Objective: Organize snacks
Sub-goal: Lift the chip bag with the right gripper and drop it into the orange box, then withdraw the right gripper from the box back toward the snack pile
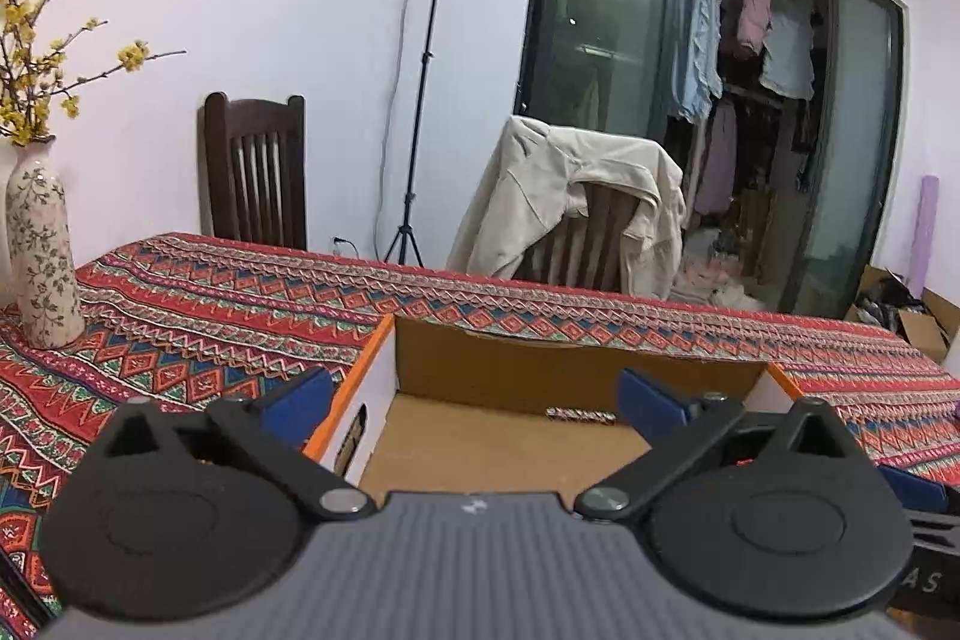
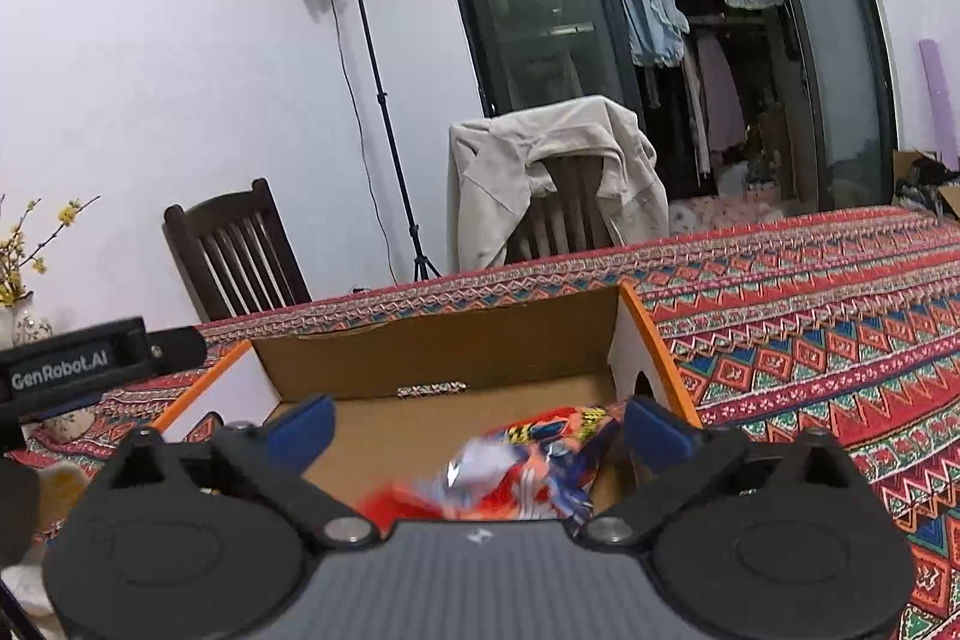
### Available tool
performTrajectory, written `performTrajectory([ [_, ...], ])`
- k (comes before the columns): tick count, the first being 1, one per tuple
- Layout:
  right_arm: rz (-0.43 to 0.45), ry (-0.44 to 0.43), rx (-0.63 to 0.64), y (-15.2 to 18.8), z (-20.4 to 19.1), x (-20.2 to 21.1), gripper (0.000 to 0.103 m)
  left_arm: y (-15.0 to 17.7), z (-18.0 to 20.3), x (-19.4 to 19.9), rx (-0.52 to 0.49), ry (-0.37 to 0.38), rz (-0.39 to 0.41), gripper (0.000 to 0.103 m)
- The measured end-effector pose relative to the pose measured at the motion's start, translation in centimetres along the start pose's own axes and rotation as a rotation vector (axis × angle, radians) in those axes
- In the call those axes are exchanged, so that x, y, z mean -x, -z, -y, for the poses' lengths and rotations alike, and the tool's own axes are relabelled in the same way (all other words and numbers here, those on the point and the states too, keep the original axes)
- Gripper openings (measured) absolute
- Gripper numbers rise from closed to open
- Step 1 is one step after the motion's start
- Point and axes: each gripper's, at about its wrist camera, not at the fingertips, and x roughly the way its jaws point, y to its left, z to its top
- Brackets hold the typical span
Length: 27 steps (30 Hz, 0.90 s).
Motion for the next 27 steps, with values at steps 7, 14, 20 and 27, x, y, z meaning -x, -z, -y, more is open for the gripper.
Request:
performTrajectory([
  [7, 0.008, 0.006, 0.014, 0.0, 0.0, 0.8, 0.103, -0.4, -0.3, 1.0, 0.017, 0.004, 0.01, 0.103],
  [14, 0.061, -0.014, 0.013, -0.3, -0.2, 3.1, 0.103, -1.6, -0.7, 5.1, 0.036, 0.011, 0.052, 0.103],
  [20, 0.081, -0.014, 0.039, -0.3, -0.9, 6.7, 0.103, -1.3, -1.5, 8.3, -0.002, 0.041, 0.055, 0.103],
  [27, 0.071, -0.042, 0.07, 1.3, -1.1, 11.0, 0.103, 0.9, -3.3, 11.9, -0.045, 0.067, 0.066, 0.103],
])
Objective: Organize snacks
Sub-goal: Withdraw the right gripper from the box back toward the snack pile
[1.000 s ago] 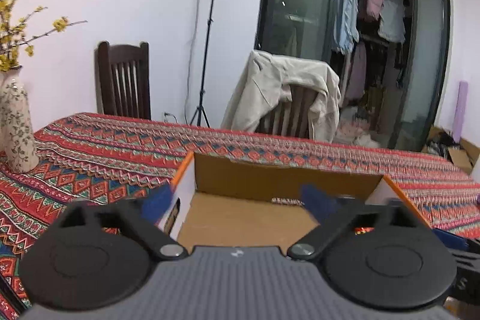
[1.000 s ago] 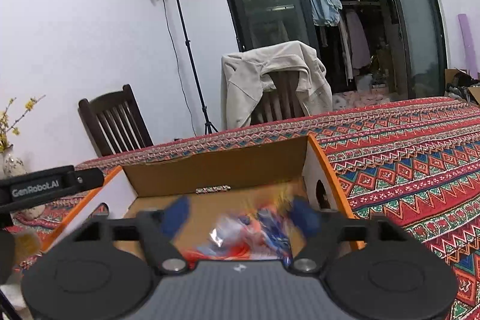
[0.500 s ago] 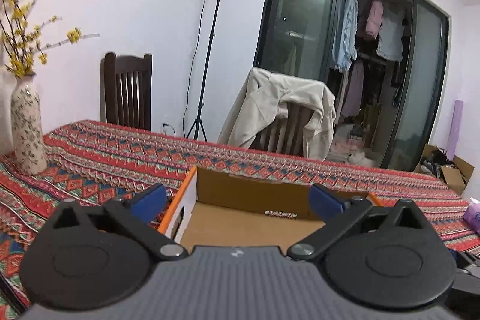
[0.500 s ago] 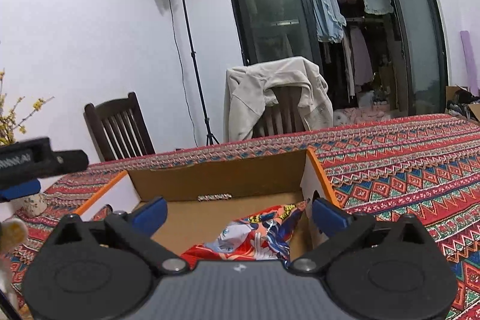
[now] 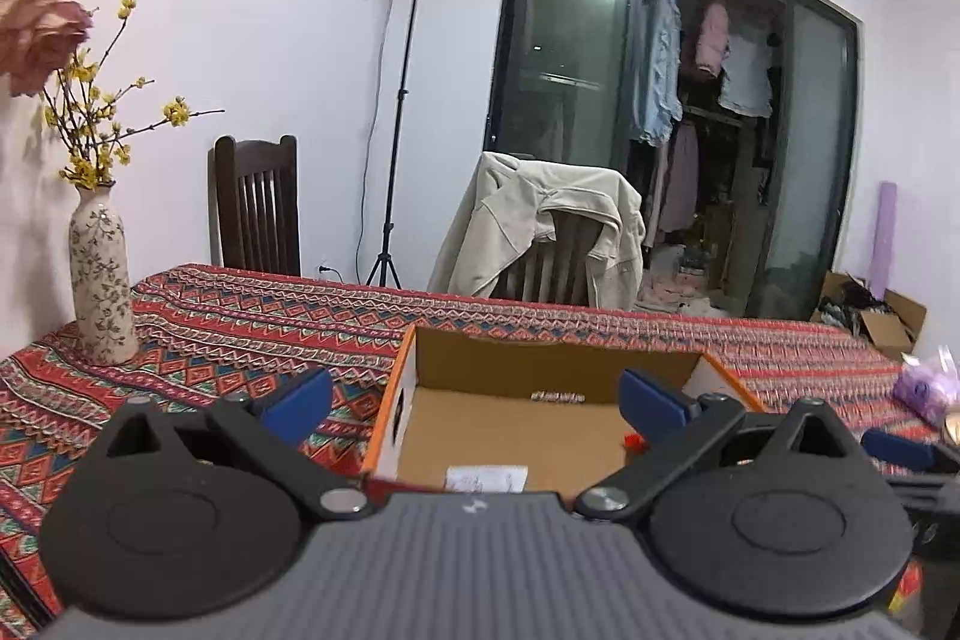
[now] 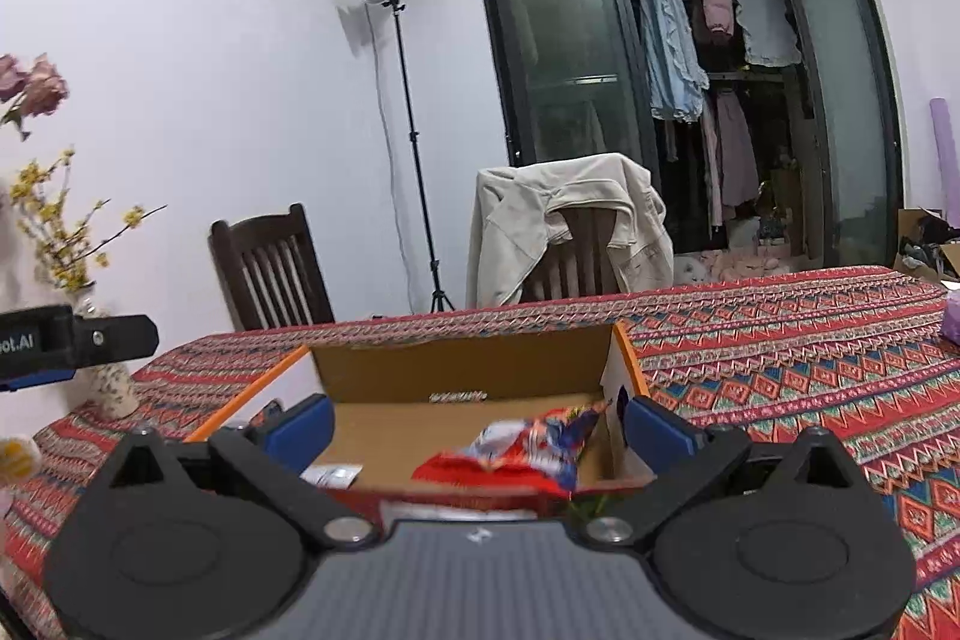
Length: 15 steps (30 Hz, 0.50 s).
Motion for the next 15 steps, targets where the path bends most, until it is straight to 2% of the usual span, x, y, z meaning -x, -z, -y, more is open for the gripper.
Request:
performTrajectory([
  [6, -0.049, -0.021, 0.01, 2.0, 0.3, 3.2, 0.103, 3.4, -1.6, 2.4, -0.053, -0.007, -0.035, 0.103],
  [15, -0.124, -0.021, 0.023, 5.1, 1.1, 6.0, 0.103, 6.8, -3.8, 4.7, -0.019, -0.02, -0.108, 0.103],
])
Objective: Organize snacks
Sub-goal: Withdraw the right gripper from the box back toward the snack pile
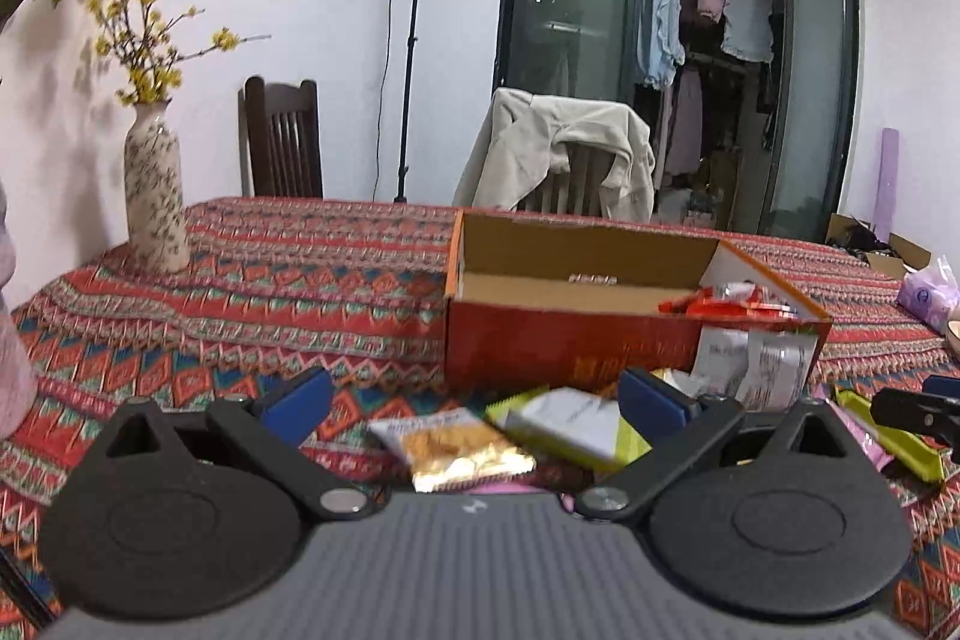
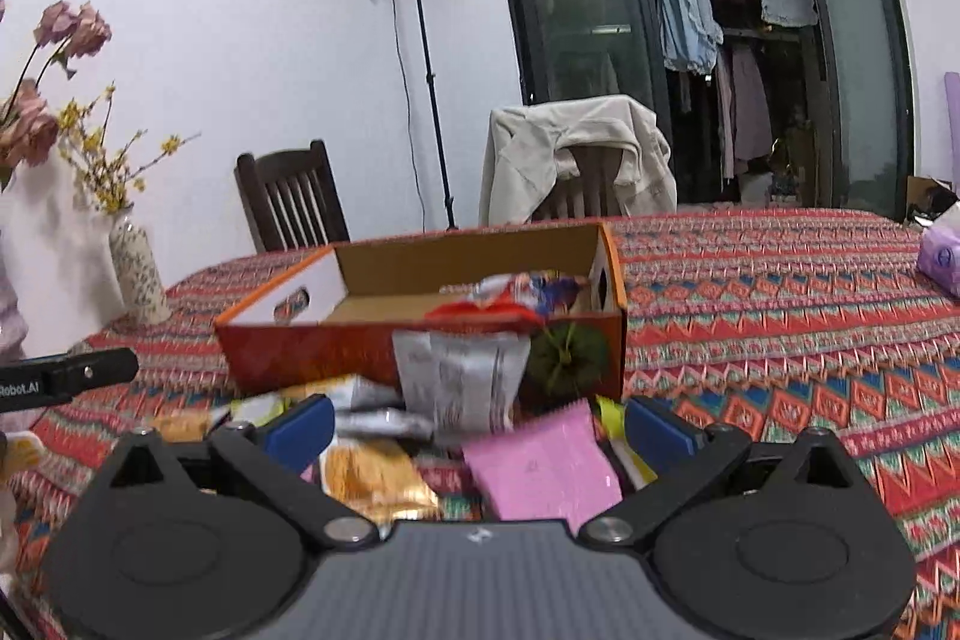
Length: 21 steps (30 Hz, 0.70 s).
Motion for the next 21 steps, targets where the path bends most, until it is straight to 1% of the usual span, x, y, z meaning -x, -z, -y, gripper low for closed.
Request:
performTrajectory([
  [10, -0.03, 0.003, 0.01, 1.2, -0.6, 0.6, 0.103, 0.8, 0.0, 0.7, 0.016, 0.0, -0.031, 0.103],
  [16, -0.084, 0.019, 0.012, 1.6, -0.4, -0.4, 0.103, 1.2, 0.0, 0.5, 0.022, -0.001, -0.051, 0.103],
  [21, -0.12, -0.021, 0.037, 2.1, -1.1, -0.7, 0.102, 1.4, -0.1, 0.1, 0.03, -0.002, -0.073, 0.103],
])
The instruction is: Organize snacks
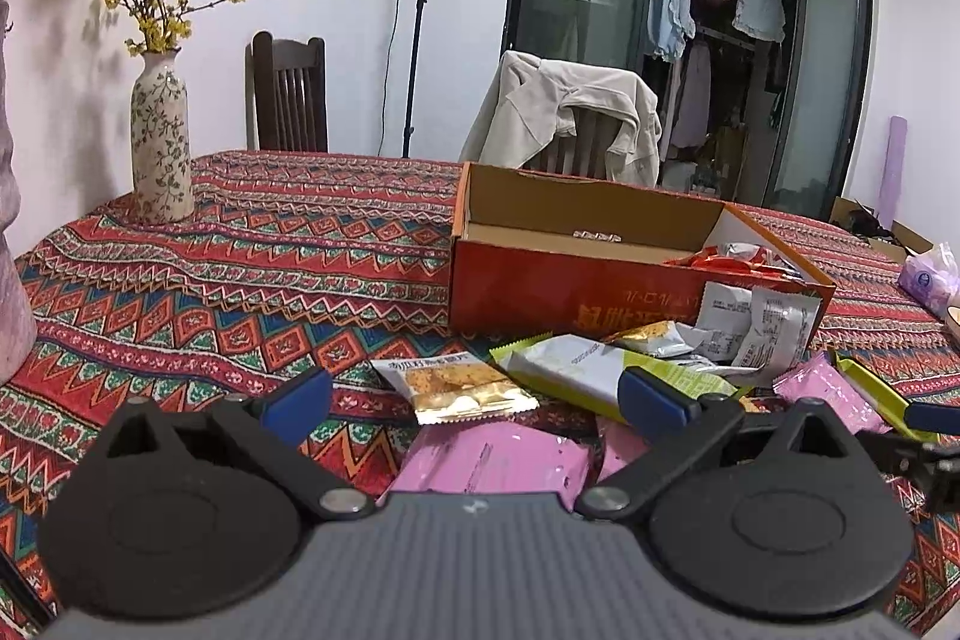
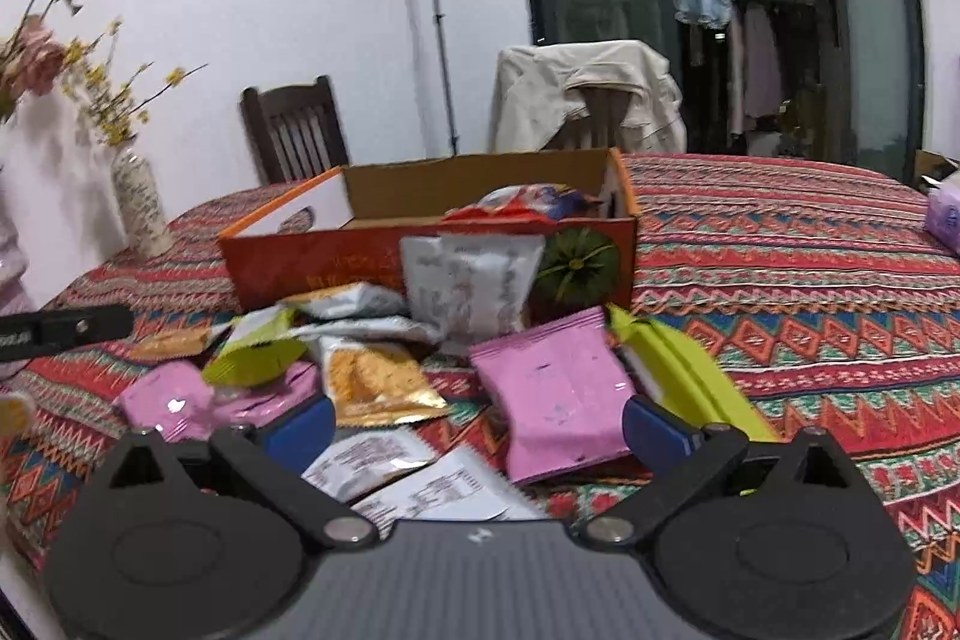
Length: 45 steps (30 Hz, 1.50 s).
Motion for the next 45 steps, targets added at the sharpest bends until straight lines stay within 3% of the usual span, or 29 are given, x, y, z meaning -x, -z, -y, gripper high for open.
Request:
performTrajectory([
  [9, -0.127, 0.01, 0.032, 2.0, -1.5, -1.9, 0.099, 0.2, -0.3, -0.3, 0.001, 0.003, -0.016, 0.103],
  [17, -0.101, 0.008, 0.113, 3.3, -2.3, -1.2, 0.1, 0.5, -0.1, -0.6, 0.004, 0.016, -0.031, 0.103],
  [21, -0.079, -0.012, 0.131, 3.3, -2.5, -0.6, 0.086, 0.7, 0.1, -0.5, -0.004, 0.013, -0.039, 0.103],
  [23, -0.059, -0.018, 0.116, 3.2, -2.2, -0.2, 0.071, 0.8, 0.0, -0.5, -0.002, 0.008, -0.043, 0.103],
  [26, -0.038, -0.022, 0.096, 3.1, -1.9, 0.2, 0.063, 0.9, -0.1, -0.6, -0.004, 0.0, -0.052, 0.103],
  [28, -0.011, -0.021, 0.079, 2.8, -1.6, 0.7, 0.041, 0.9, -0.1, -0.7, -0.002, -0.007, -0.061, 0.103],
  [29, -0.002, -0.029, 0.07, 2.7, -1.4, 0.9, 0.04, 1.0, -0.1, -0.8, 0.0, -0.01, -0.066, 0.103],
  [32, 0.026, -0.027, 0.062, 2.4, -1.1, 1.4, 0.021, 1.0, -0.2, -0.9, 0.004, -0.015, -0.076, 0.103],
  [33, 0.03, -0.032, 0.058, 2.3, -1.0, 1.4, 0.004, 1.1, -0.1, -0.9, 0.005, -0.017, -0.077, 0.103],
  [45, 0.168, -0.015, 0.057, -0.4, -0.3, 3.2, 0.003, 0.9, 0.2, -1.0, -0.013, -0.029, -0.096, 0.103],
])
